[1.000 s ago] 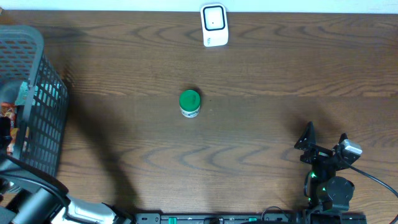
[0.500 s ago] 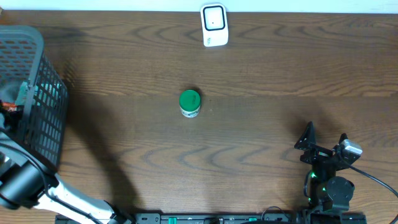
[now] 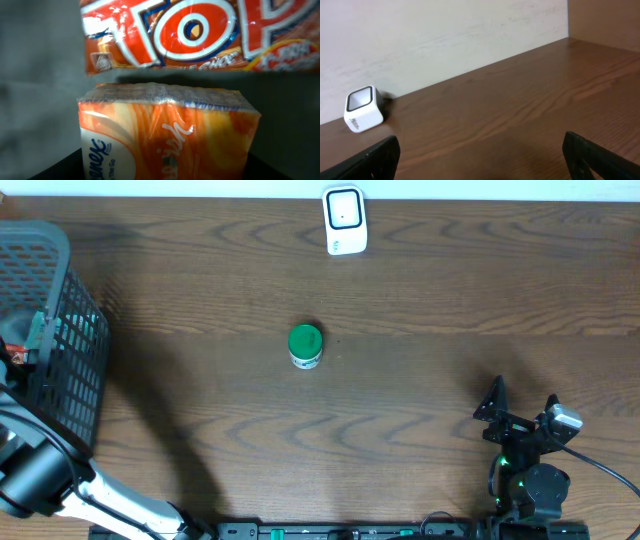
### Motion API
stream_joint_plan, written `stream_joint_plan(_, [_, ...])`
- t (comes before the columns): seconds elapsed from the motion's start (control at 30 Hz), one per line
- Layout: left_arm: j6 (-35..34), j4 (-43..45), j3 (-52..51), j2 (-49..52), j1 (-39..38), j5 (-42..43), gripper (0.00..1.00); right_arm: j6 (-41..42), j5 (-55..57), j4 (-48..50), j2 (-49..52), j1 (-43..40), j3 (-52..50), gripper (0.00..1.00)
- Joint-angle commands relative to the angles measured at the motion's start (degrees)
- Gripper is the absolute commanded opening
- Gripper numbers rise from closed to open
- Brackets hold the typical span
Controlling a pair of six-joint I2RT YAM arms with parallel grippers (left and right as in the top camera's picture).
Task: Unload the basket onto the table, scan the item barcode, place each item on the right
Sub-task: 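Return the left gripper to the basket and grasp the Kleenex tissue pack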
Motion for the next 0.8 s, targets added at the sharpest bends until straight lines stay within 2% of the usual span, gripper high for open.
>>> stream_joint_plan(0.0, [1.1, -1.2, 0.5, -8.5, 0.1, -1.0, 0.74, -0.3, -0.1, -0.1, -0.3, 0.5, -0.2, 0.99])
stream_joint_plan(0.2, [1.5, -4.6, 0.5, -25.9, 0.1, -0.1, 0.74, -0.3, -0.1, -0.1, -0.3, 0.5, -0.2, 0.99])
stream_joint_plan(0.27, [1.5, -5.6, 0.5, -33.2, 0.1, 5.4, 0.73, -0.3, -0.1, -0.1, -0.3, 0.5, -0.2, 0.99])
stream_joint_plan(0.37, [1.5, -5.8, 0.5, -42.9, -1.0, 18.0, 0.74, -0.3, -0.1, -0.1, -0.3, 0.5, -0.2, 0.99])
stream_joint_plan(0.47, [0.8, -5.3, 0.5, -50.8, -5.7, 29.5, 0.73, -0.3, -0.1, -0.1, -0.3, 0.5, -0.2, 0.99])
stream_joint_plan(0.53, [-0.5, -4.9, 0.5, -54.2, -12.0, 32.8, 0.74, -0.3, -0.1, -0.1, -0.3, 0.5, -0.2, 0.99])
stream_joint_plan(0.63, [-1.2, -3.6, 0.5, -56.7, -27.0, 31.2, 0.73, -0.3, -0.1, -0.1, -0.3, 0.5, -0.2, 0.99])
stream_joint_plan(0.77, [-1.8, -1.2, 0.3, -54.3, -50.9, 18.9, 0.74, -0.3, -0.1, -0.1, -0.3, 0.5, -0.2, 0.99])
